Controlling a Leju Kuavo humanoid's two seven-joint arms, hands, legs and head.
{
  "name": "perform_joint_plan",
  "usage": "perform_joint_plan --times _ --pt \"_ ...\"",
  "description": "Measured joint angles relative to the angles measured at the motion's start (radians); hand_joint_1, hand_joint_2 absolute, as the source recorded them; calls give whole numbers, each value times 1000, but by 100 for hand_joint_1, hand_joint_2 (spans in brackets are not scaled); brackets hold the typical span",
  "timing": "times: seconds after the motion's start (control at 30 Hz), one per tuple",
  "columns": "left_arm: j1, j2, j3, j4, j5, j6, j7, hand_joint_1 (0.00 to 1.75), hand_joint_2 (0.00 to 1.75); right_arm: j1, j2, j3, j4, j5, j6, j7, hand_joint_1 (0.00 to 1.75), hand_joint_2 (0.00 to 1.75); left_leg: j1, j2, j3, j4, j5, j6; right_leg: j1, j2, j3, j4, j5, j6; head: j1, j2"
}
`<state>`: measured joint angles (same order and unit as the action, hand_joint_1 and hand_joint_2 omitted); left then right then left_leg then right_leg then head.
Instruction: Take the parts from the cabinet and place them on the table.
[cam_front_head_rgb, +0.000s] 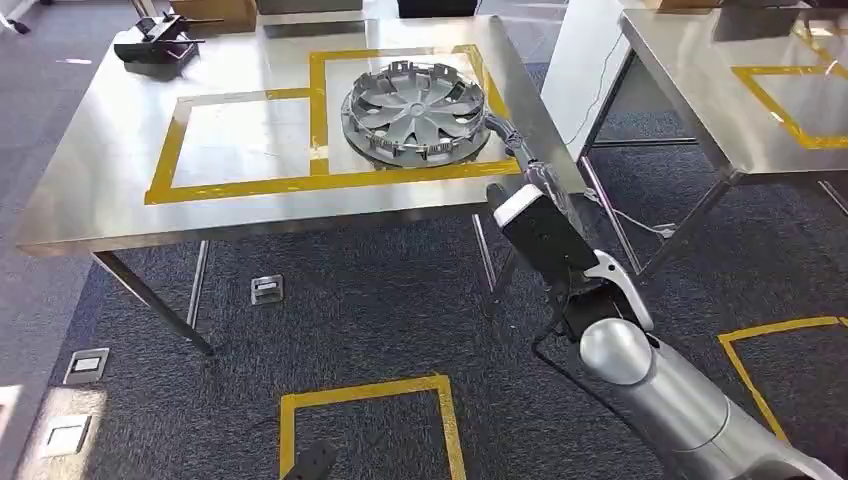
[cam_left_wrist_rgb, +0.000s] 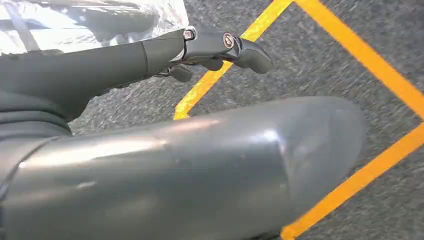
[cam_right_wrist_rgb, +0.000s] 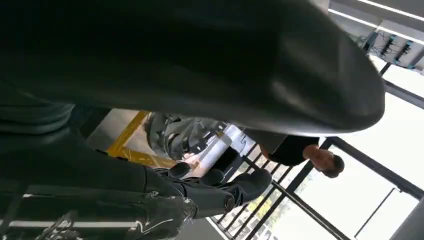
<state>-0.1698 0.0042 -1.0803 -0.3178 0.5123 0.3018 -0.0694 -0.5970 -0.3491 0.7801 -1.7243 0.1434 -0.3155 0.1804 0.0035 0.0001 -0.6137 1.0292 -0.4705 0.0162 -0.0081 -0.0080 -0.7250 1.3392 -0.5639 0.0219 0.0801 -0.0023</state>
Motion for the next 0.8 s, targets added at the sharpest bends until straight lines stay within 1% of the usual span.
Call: perform_joint_plan --times 0.03,0.07,0.1,0.13,0.17,0.2,0.23,0.27,0.3,0.33,0.37,0.4,0.43,0.47,0.5,0.53,0.57,0.6,0.63,0.67,0.7,0.73,0.77,0.8 --pt "0 0 0 0 0 0 0 0 0 0 0 0 0 0 0 0 0 0 -3 0 -17 3 10 0 0 0 33 -32 40 -6 1 0" --pt "0 0 0 0 0 1 0 0 0 0 0 0 0 0 0 0 0 0 -6 0 -32 6 20 -1 2 1 84 -97 71 -15 1 0" --pt "0 0 0 0 0 1 0 0 0 -1 0 0 0 0 0 0 0 0 -6 -1 -42 7 28 -2 6 4 143 -178 78 -25 1 0" --pt "0 0 0 0 0 2 0 0 0 -2 0 -1 0 0 0 0 0 0 -7 -1 -50 7 36 -7 13 10 191 -257 39 -37 0 0" --pt "0 0 0 0 0 4 0 0 0 -3 0 -2 -2 0 -1 -1 0 0 -6 -1 -54 7 46 -12 14 10 228 -327 19 -36 -2 0" --pt "0 0 0 -1 1 5 0 0 0 -4 0 -3 -2 0 -1 -1 0 0 1 -1 -59 1 60 -20 21 11 226 -335 21 -31 0 0" --pt "0 -2 0 -1 1 5 0 0 0 -4 0 -2 -2 0 -2 -1 0 0 9 -1 -63 -5 72 -27 28 12 217 -334 34 -36 1 0" --pt "2 -3 0 -1 1 5 0 0 0 -3 0 -2 -2 0 -1 0 0 0 11 -2 -65 -12 84 -34 32 12 212 -342 51 -43 2 0" --pt "3 -2 0 0 1 6 0 0 0 -5 0 -1 -1 0 -1 -1 0 0 14 -5 -72 -7 65 -36 19 6 214 -365 65 -50 6 0" --pt "5 -2 0 0 2 6 0 0 0 -5 0 0 0 0 -1 0 0 0 9 -5 -76 8 22 -40 21 4 205 -365 78 -54 5 0" --pt "6 -2 0 -1 2 6 0 0 0 -5 0 0 0 0 -1 -1 0 0 9 -5 -89 68 -44 -43 19 1 194 -362 86 -58 1 0" --pt "6 -2 0 -1 2 6 0 0 0 -3 0 -1 0 0 -1 0 0 0 11 -5 -105 150 -104 -47 19 -2 181 -356 93 -58 1 0" --pt "6 -2 0 -1 2 6 0 0 0 -2 0 0 0 0 -1 0 0 0 12 -5 -116 223 -137 -51 19 -4 168 -350 99 -58 -1 0" --pt "6 -2 0 -1 3 6 0 0 0 -1 0 1 0 0 -1 0 0 0 13 -5 -120 278 -142 -55 18 -6 153 -343 106 -57 -2 0" --pt "6 -1 0 -1 3 6 0 0 0 0 0 1 0 0 -1 0 0 0 14 -4 -108 291 -117 -59 16 -7 135 -333 112 -54 -3 0" --pt "6 -1 0 -1 3 6 0 0 0 0 0 1 0 0 -1 0 0 0 15 -4 -82 271 -81 -63 12 -8 117 -322 118 -49 -4 0" --pt "6 -1 0 -1 4 6 0 0 0 0 0 0 0 0 -1 0 0 0 18 -4 -38 218 -45 -67 8 -8 97 -310 123 -44 -3 0" --pt "5 0 0 -1 4 6 0 0 0 0 0 0 0 0 -1 0 0 0 22 -4 19 143 -32 -72 4 -7 78 -296 127 -38 -4 0" --pt "3 -1 0 -1 4 6 0 0 0 0 0 0 -1 0 -1 0 0 0 23 -5 66 67 -73 -78 6 -6 61 -282 131 -32 -9 0" --pt "2 0 0 -2 4 7 0 0 0 -1 -1 -2 -1 0 -1 0 0 0 15 -9 90 22 -89 -62 7 -6 51 -272 134 -27 -11 0" --pt "2 0 0 -2 4 7 0 0 0 -1 0 -3 -2 0 -2 -1 0 0 14 -7 79 25 -88 -50 7 -6 48 -270 146 -19 -10 0" --pt "3 0 0 -2 4 7 0 0 0 -1 -1 -2 -1 0 -2 -1 0 0 11 -7 75 27 -83 -43 6 -6 45 -274 156 -16 -12 0" --pt "5 0 0 -2 4 7 0 0 0 0 0 -2 -2 0 -1 -1 0 0 9 -6 71 27 -75 -32 5 -6 45 -279 166 -11 -10 0" --pt "6 0 0 -2 4 7 0 0 0 1 -1 -2 -1 0 -1 -1 0 0 17 -1 61 21 -62 -18 2 -4 38 -276 158 -4 -14 0"
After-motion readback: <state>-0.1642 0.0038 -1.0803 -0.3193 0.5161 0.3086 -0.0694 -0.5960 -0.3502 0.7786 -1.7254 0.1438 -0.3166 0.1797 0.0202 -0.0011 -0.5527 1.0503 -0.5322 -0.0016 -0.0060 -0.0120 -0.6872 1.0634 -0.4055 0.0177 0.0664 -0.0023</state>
